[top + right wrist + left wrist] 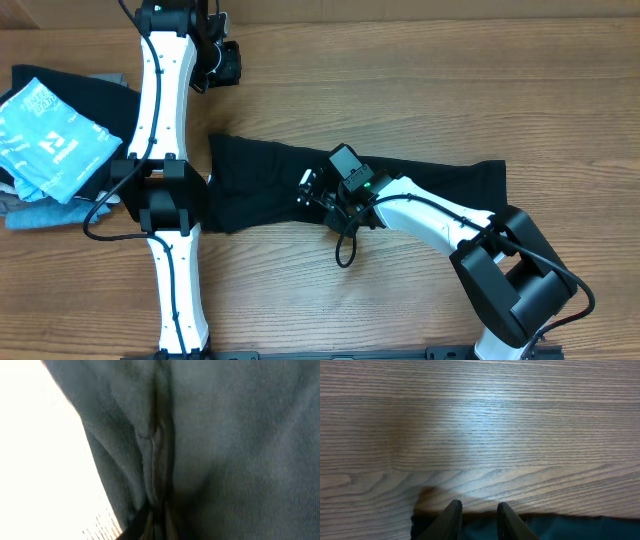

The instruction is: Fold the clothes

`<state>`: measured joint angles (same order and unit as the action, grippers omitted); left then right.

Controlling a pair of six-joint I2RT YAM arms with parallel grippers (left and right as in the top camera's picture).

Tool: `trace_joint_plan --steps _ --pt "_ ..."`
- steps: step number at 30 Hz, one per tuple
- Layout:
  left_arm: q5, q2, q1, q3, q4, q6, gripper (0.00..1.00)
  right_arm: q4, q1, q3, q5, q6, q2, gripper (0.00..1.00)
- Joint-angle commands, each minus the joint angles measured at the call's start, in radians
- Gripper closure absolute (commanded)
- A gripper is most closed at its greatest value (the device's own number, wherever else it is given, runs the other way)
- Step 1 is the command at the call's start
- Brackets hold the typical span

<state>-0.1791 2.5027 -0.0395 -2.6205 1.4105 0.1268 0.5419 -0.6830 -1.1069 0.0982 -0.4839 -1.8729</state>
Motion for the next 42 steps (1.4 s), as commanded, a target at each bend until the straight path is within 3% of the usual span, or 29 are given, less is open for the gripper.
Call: trace_joint_plan --steps 1,3,5,7,10,15,20,25,30,35,42 --pt "0.004 0.003 -0.006 -0.002 -0.033 -0.019 0.76 -0.002 -0.006 -0.078 0.027 0.128 0.034 0.84" --pt "-0.018 0.003 -0.006 -0.01 -0.047 -0.018 0.76 0.029 -0.005 -0.144 0.026 0.18 0.071 0.76" --pt "-0.071 0.003 -0.006 -0.018 -0.043 -0.019 0.75 0.08 0.011 -0.199 -0.01 0.231 0.11 0.61" --pt "-0.124 0.003 -0.006 -0.02 -0.032 -0.02 0.75 0.124 0.042 -0.22 -0.047 0.262 0.137 0.6" --pt "-0.24 0.003 -0.01 -0.02 0.013 -0.081 0.79 0.22 0.18 -0.224 -0.041 0.385 0.179 0.69" --pt "-0.402 0.003 -0.034 -0.019 0.035 -0.164 0.9 0.361 0.431 -0.223 0.11 0.4 0.171 0.84" --pt "-0.389 0.016 -0.084 -0.017 0.121 -0.177 0.92 0.481 0.698 -0.222 0.154 0.4 0.137 0.91" --pt "-0.392 0.09 -0.141 -0.017 0.141 -0.198 0.93 0.517 0.834 -0.222 0.185 0.401 0.057 0.92" --pt "-0.401 0.19 -0.188 -0.017 0.231 -0.25 0.96 0.562 0.909 -0.222 0.185 0.41 -0.041 0.96" --pt "-0.384 0.203 -0.196 -0.018 0.216 -0.258 0.96 0.537 0.935 -0.222 0.213 0.409 -0.078 0.96" --pt "-0.095 0.121 -0.099 -0.154 0.229 -0.101 0.96 0.473 0.935 -0.252 0.424 0.369 -0.053 0.96"
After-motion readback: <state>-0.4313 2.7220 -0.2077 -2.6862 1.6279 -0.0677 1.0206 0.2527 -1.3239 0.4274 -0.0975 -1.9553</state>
